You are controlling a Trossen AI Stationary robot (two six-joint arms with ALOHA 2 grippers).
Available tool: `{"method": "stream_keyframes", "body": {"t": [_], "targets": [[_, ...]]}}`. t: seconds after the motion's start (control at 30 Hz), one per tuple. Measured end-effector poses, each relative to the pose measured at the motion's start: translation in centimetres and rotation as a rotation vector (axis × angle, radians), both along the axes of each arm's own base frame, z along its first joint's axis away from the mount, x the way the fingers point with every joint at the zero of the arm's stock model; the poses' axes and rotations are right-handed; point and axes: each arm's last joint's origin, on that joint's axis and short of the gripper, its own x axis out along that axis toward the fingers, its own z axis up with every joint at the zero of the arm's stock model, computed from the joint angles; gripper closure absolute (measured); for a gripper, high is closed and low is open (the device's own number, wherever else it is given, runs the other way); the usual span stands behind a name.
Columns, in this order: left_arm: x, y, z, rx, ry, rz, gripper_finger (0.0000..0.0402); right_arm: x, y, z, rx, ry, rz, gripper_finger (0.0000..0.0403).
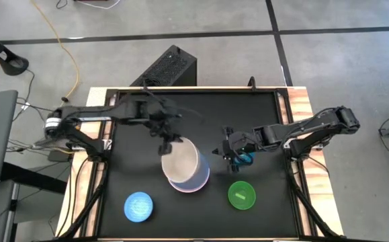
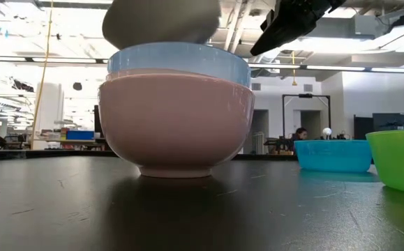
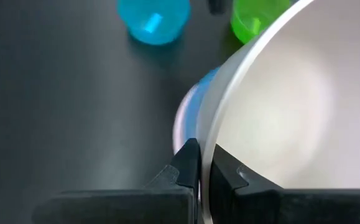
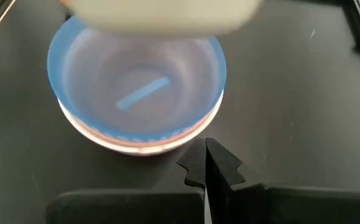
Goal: Nest bowls inside each other
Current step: Stack the white bowl on top of the transparent blue bowl
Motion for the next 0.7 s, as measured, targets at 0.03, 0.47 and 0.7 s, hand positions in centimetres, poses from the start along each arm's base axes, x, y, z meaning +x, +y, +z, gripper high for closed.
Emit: {"method": "stream_keyframes", "body": {"t": [0.03,0.47,0.7], "targets": [[0.7,-0.3,-0.3,-0.015,0.009,-0.024,0.0401,-0.1,0.1,0.0,0.001,0.004,-0.003,0.0386],[6.7,-1.3,-3.1,-0.047,0.184,-0.152,0.0401,-0.6,0.9,-0.4,-0.026,0.046,-0.014,0.0386],[6.7,-1.2,-3.6,-0.047,0.225,-0.153,0.0401,-0.6,0.9,-0.4,-0.027,0.049,-0.015,0.0386]]}}
